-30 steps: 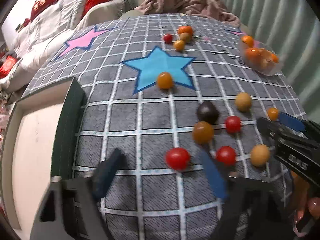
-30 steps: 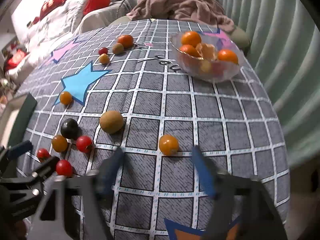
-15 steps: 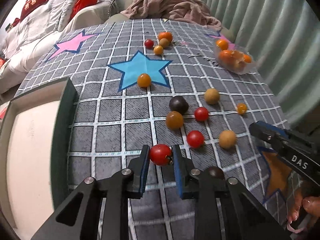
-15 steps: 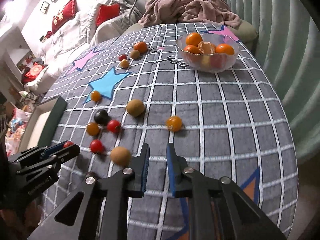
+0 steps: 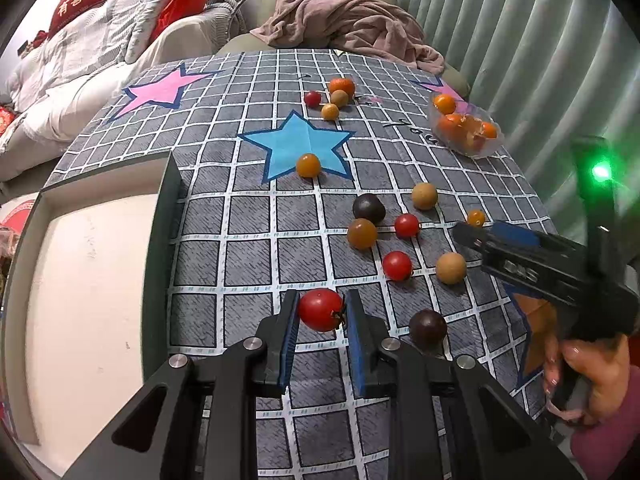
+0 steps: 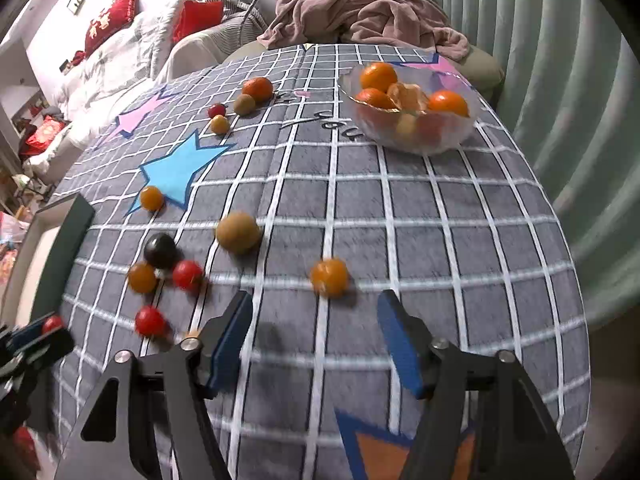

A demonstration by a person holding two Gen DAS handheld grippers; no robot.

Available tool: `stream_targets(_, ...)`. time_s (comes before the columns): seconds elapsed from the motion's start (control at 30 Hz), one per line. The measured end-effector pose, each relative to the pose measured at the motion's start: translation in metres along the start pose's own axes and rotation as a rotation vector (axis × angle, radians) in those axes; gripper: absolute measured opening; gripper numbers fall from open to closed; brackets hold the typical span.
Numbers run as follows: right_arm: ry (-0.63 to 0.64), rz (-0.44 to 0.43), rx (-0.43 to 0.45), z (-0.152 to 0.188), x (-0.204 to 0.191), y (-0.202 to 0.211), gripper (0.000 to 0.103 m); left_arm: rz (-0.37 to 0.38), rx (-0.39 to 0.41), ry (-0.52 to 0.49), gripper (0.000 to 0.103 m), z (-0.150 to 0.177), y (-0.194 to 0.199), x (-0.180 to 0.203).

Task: Organize fruits
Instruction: 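Grasp a red cherry tomato with the left tool while the right tool grasps an orange one, then carry both tomatoes over the white tray and open both tools to drop them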

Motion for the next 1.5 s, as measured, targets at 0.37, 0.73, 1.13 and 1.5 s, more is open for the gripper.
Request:
stream_targets(0.37,-0.059,-0.069,-0.003,0.006,0.006,0.016,0.020,0.014,-0.004,0.009,0.024,0.000,-0.002,0.002)
stream_targets(0.73,0.045,-0.225,0.034,-0.003,-0.078,0.070,0.020,-0.004,0.060,0.047,0.024,-0.005,0.037,-0.034)
stream_targets(1.13,0.222,-0.383,-0.016,-0.012,-0.247,0.065,0.020,-0.183,0.071,0.179,0.024,0.002,0.046,-0.178)
stream_targets(1.5,0.302,-0.374,-0.156,0.006,-0.329,-0.001,0.020,-0.240,-0.006,0.186,0.025,0.019,0.015,-0.233)
Point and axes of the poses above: each gripper's, at about its wrist camera, not at the fingertips, and y roughly against the way its jaws point, x to its right, z to its underside, the point moved 10 cm from there along -y, roughly the way its jaws point
